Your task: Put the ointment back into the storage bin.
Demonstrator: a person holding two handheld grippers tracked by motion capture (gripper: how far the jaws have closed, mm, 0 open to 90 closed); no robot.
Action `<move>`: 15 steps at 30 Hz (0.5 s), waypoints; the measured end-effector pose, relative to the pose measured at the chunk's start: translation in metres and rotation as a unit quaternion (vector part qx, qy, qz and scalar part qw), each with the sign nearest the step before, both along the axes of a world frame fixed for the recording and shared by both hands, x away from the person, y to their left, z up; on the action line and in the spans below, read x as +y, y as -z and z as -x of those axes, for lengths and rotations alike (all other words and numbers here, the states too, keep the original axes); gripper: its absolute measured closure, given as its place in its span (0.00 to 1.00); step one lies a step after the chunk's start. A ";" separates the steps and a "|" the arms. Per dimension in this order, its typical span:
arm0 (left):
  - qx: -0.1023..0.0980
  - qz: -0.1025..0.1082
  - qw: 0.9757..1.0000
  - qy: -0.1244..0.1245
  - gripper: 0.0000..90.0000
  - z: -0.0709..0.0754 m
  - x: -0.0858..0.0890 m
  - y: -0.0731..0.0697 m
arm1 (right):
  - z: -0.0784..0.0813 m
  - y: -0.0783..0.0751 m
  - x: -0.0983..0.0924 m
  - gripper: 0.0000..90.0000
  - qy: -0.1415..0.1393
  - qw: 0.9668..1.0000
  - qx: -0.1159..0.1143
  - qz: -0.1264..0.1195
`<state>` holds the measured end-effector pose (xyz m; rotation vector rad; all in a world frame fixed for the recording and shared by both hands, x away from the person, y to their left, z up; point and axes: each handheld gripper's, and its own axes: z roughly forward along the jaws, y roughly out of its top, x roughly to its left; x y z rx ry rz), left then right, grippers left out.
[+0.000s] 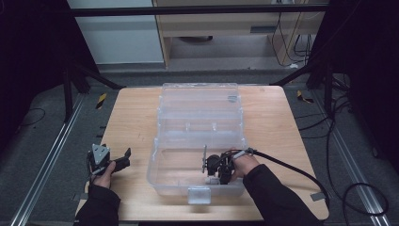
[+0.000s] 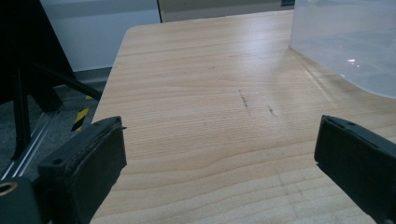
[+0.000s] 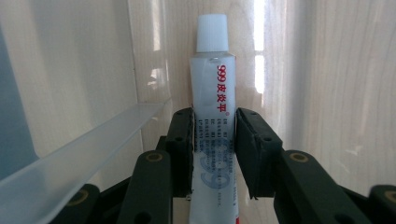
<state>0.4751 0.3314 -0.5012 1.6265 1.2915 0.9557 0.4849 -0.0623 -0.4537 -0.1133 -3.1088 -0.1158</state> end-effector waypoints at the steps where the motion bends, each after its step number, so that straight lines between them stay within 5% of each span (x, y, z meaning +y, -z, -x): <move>1: 0.000 0.000 1.000 0.000 0.02 0.000 0.000 0.000 | 0.000 0.000 0.000 0.74 -0.001 1.000 0.000 -0.006; 8: 0.000 0.001 1.000 0.000 0.02 0.000 0.000 0.000 | 0.000 -0.012 -0.005 0.68 0.011 0.999 -0.005 -0.030; 15: 0.000 0.000 1.000 0.000 0.02 0.000 0.000 0.000 | 0.001 -0.037 -0.019 0.62 0.040 0.995 -0.021 -0.091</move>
